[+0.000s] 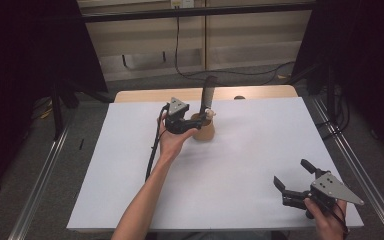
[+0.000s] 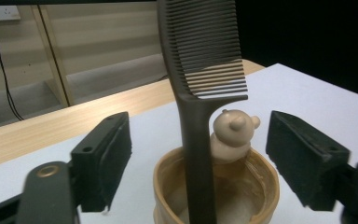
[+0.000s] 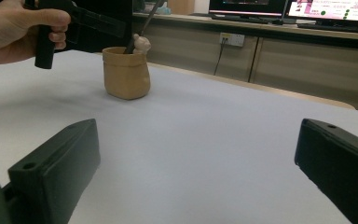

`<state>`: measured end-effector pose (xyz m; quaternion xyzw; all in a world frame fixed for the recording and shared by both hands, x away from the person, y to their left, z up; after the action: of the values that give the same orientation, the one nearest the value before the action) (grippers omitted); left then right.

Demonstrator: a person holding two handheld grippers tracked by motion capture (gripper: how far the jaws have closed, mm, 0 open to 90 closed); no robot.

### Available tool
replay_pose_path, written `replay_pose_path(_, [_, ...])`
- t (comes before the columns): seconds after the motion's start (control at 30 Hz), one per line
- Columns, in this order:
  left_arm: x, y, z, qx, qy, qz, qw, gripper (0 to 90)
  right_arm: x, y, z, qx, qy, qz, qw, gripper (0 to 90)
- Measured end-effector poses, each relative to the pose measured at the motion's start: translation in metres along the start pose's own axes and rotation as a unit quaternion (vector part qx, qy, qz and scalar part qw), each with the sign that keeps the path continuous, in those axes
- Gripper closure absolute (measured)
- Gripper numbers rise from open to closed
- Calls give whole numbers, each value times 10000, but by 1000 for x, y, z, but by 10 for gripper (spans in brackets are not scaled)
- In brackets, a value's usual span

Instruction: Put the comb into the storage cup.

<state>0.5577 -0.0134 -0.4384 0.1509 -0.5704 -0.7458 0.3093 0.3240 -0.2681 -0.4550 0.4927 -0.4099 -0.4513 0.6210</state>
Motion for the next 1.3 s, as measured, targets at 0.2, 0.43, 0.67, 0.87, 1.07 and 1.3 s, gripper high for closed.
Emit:
replay_pose_path(0.2, [-6,-1,7,-1,-8,228,9997,82,3,-1,-1,1,-36,-30,10000,0])
replay_pose_path(0.43, [7,1,19,-51,-122,-291,9995,66,4,-2,-4,-25,-41,-49,10000,0])
replay_pose_path(0.67, [5,11,31,181,-15,-323,9993,54,5,-2,-5,-21,-79,-75,9999,0])
replay_pose_path(0.87, [-2,3,40,299,31,-125,9995,60,6,-2,-5,-23,-111,-46,9999,0])
replay_pose_path(1.07, [2,3,55,386,175,-359,9985,36,1,0,-4,-12,-95,30,9999,0])
replay_pose_path(1.3, [14,13,72,611,0,-403,9973,27,2,1,-5,3,-146,26,9999,0])
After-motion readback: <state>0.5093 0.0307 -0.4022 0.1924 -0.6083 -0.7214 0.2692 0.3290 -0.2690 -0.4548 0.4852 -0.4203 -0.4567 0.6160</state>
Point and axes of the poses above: each handheld gripper's, and its own axes: z roughly backward along the jaws, y roughly out of its top, x roughly to its right, the point moved 10 cm from there along -z, roughly forward along the jaws, and after that the axes turned 7 degrees about -y, right-handed, at the moved point
